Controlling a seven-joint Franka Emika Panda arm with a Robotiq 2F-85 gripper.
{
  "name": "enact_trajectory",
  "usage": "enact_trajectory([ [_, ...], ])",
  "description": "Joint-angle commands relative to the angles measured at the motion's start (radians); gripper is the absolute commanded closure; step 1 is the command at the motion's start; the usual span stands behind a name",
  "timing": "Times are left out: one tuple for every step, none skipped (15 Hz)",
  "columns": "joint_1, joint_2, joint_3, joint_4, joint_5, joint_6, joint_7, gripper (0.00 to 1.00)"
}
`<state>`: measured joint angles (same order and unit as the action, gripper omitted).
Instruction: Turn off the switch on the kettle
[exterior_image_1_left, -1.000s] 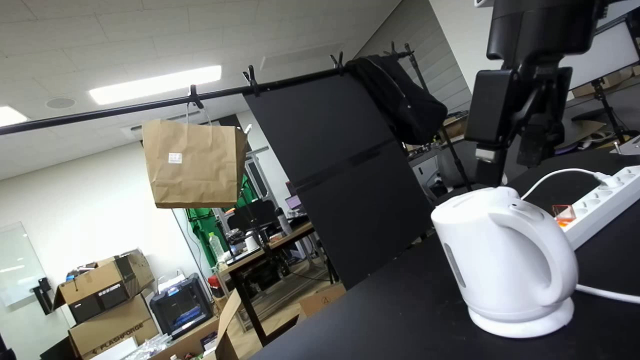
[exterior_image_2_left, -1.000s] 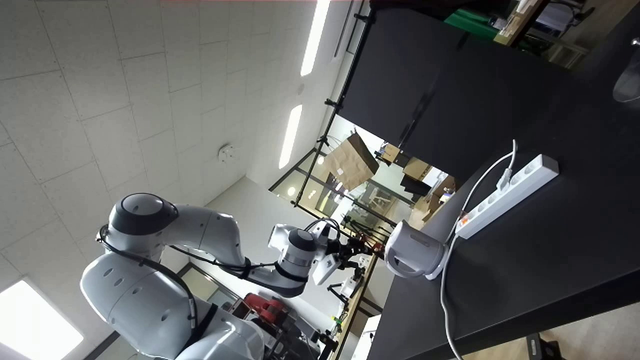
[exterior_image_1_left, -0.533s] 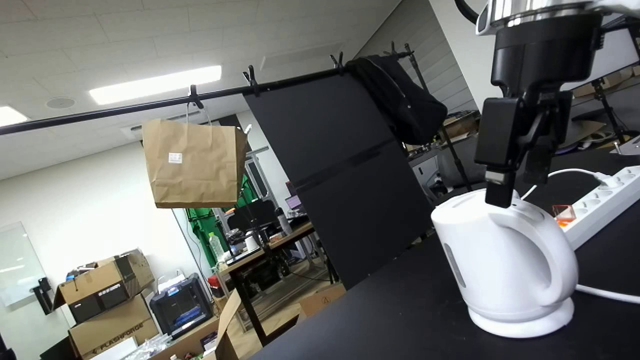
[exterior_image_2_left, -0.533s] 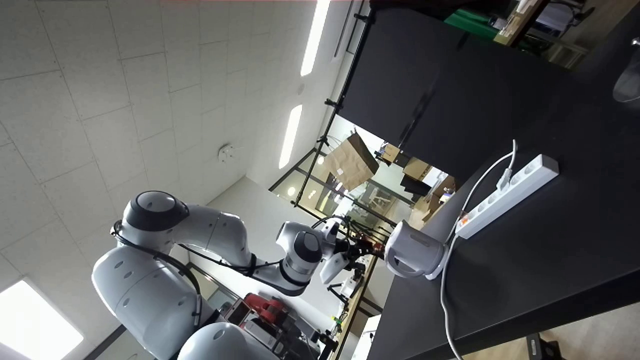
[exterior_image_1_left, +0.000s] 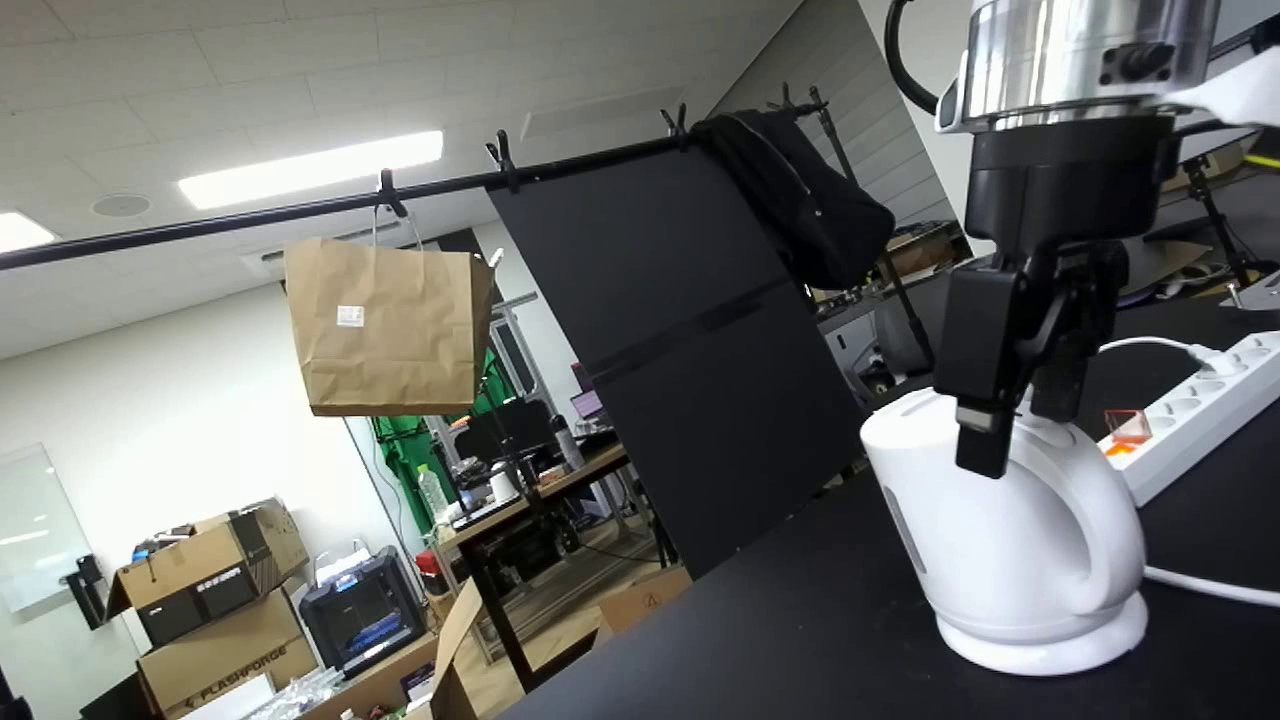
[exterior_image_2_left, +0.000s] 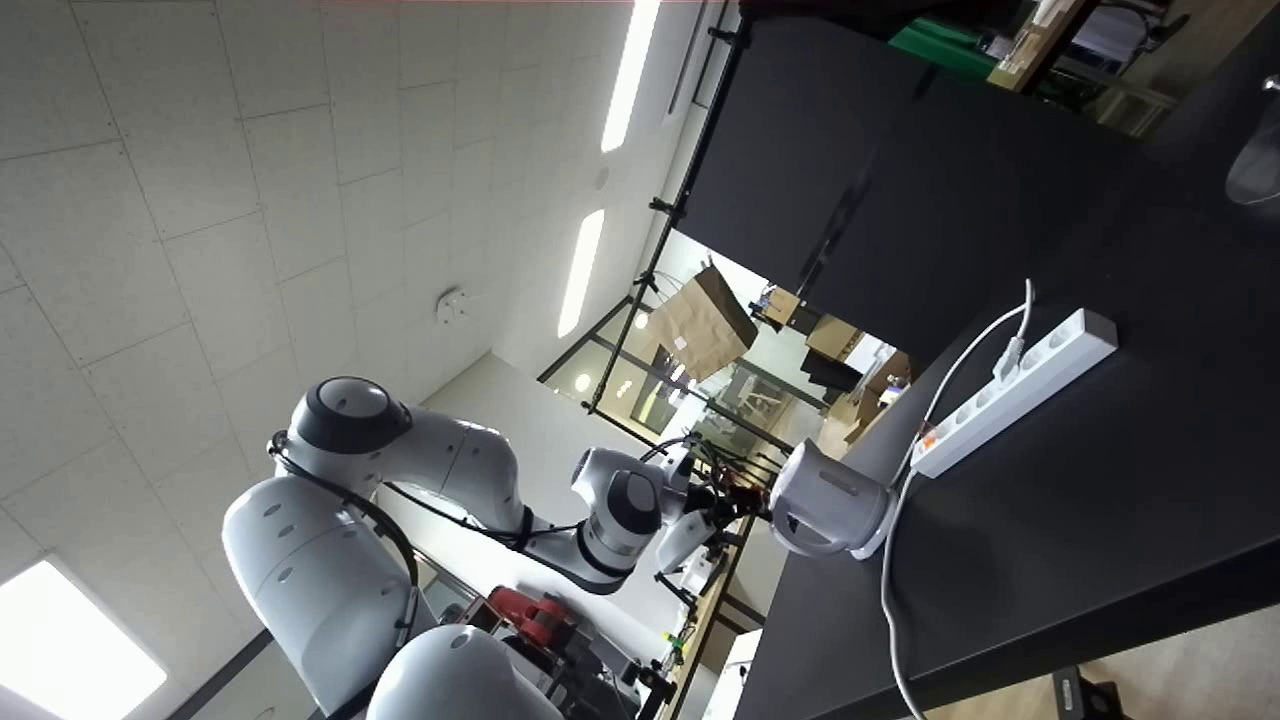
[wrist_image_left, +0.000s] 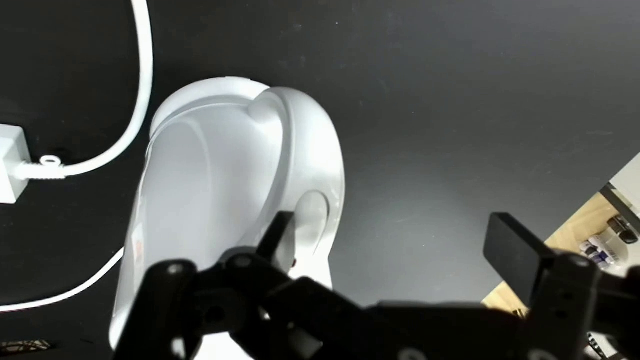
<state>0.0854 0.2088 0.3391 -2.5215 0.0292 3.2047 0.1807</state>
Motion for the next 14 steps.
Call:
enact_trajectory([
  [0.049,0.03,-0.039,0.037,0.021,0.012,-0.021,0.0],
  [0.06,0.032,-0.051,0.04,-0.004,0.014,0.004,0.0],
  [0.071,0.031,-0.06,0.042,-0.004,0.015,0.004,0.0],
  [0.08,0.031,-0.067,0.044,-0.003,0.016,0.004,0.0],
  [0.091,0.029,-0.076,0.045,-0.003,0.017,0.004,0.0],
  [0.101,0.026,-0.085,0.044,-0.003,0.018,0.004,0.0],
  [0.112,0.022,-0.096,0.043,-0.002,0.019,0.004,0.0],
  [0.125,0.014,-0.109,0.041,-0.002,0.019,0.004,0.0],
  [0.141,0.008,-0.125,0.039,-0.003,0.02,0.004,0.0],
  [0.158,-0.004,-0.142,0.037,-0.003,0.015,0.004,0.0],
  [0.177,-0.013,-0.163,0.035,-0.004,0.012,0.005,0.0],
  [0.193,-0.019,-0.178,0.035,-0.003,0.011,0.006,0.0],
  [0.211,-0.028,-0.196,0.036,-0.003,0.006,0.007,0.0],
  [0.224,-0.032,-0.208,0.037,-0.003,0.005,0.008,0.0],
])
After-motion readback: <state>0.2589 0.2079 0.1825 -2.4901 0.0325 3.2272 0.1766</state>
